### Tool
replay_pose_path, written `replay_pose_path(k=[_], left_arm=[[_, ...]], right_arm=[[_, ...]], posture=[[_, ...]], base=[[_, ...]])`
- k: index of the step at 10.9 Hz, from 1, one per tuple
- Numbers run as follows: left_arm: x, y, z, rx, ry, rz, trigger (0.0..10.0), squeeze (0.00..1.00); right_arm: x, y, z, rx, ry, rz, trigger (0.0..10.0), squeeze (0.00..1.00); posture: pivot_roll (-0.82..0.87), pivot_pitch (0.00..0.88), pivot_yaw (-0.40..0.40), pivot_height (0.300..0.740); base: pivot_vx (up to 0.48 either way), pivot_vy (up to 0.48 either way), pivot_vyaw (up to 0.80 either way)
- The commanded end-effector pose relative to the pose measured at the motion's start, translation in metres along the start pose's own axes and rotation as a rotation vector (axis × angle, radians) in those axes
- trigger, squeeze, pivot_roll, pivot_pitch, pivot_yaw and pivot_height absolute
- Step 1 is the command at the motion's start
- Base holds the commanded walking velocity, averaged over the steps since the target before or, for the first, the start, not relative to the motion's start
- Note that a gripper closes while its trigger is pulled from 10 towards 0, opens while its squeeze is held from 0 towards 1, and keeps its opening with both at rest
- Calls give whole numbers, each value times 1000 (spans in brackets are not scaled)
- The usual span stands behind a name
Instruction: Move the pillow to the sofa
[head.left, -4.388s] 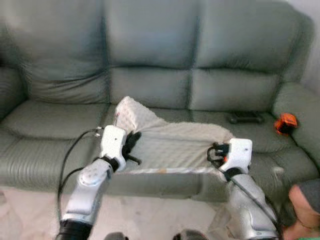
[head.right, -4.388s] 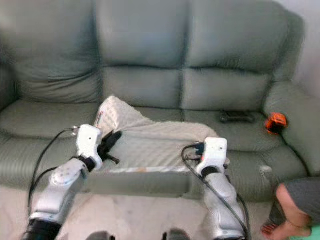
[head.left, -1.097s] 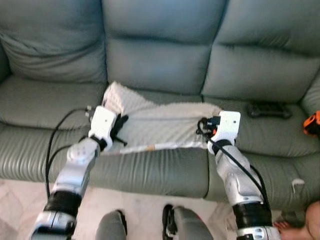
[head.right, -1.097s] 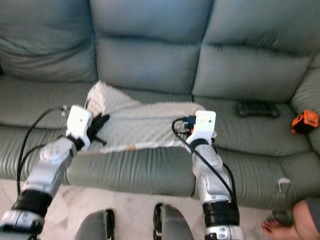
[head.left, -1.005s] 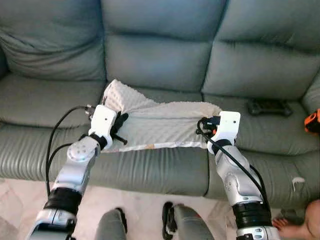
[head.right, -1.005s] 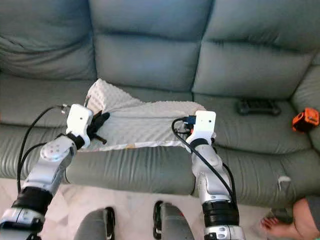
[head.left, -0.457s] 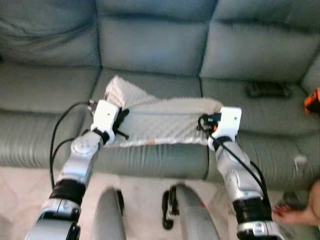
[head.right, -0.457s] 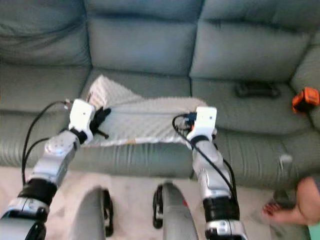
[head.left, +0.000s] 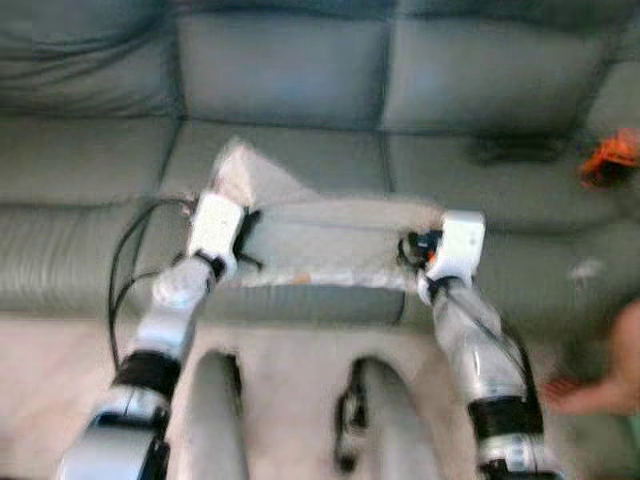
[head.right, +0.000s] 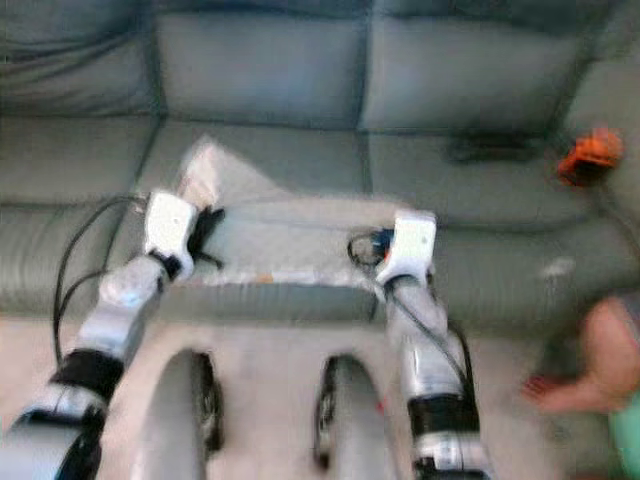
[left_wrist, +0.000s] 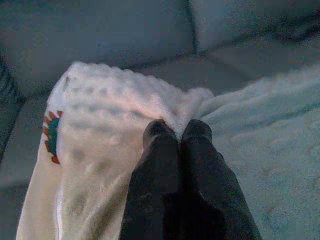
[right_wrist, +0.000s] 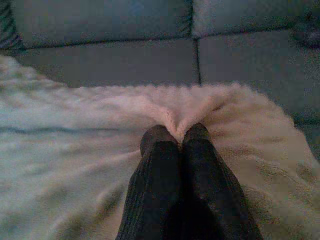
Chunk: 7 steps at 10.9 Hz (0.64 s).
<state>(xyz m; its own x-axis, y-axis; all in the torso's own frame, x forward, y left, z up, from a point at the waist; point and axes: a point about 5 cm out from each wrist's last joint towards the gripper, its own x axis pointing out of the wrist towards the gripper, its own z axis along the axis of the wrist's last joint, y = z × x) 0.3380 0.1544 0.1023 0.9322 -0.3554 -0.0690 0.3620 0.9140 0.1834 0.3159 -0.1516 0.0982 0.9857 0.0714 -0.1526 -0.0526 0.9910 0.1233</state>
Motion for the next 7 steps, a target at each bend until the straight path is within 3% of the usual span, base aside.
replay_pose_path(k=[1, 3, 5, 7], left_arm=[[-5, 12, -3, 4, 5, 52, 10000, 0], [-3, 13, -2, 3, -4, 54, 10000, 0], [1, 15, 2, -8, -19, 71, 10000, 0], [1, 14, 1, -11, -18, 73, 10000, 0]], right_arm=[[-4, -20, 1, 10, -9, -71, 10000, 0], [-4, -23, 5, 2, -27, -64, 10000, 0], [-6, -21, 5, -30, -33, -32, 10000, 0], [-7, -21, 5, -32, -34, -25, 10000, 0]], posture=[[-63, 241, -56, 630], [-71, 239, -55, 630], [-78, 237, -59, 630], [-79, 235, -68, 630]], base=[[0, 0, 0], [0, 0, 0], [366, 0, 0], [386, 285, 0]])
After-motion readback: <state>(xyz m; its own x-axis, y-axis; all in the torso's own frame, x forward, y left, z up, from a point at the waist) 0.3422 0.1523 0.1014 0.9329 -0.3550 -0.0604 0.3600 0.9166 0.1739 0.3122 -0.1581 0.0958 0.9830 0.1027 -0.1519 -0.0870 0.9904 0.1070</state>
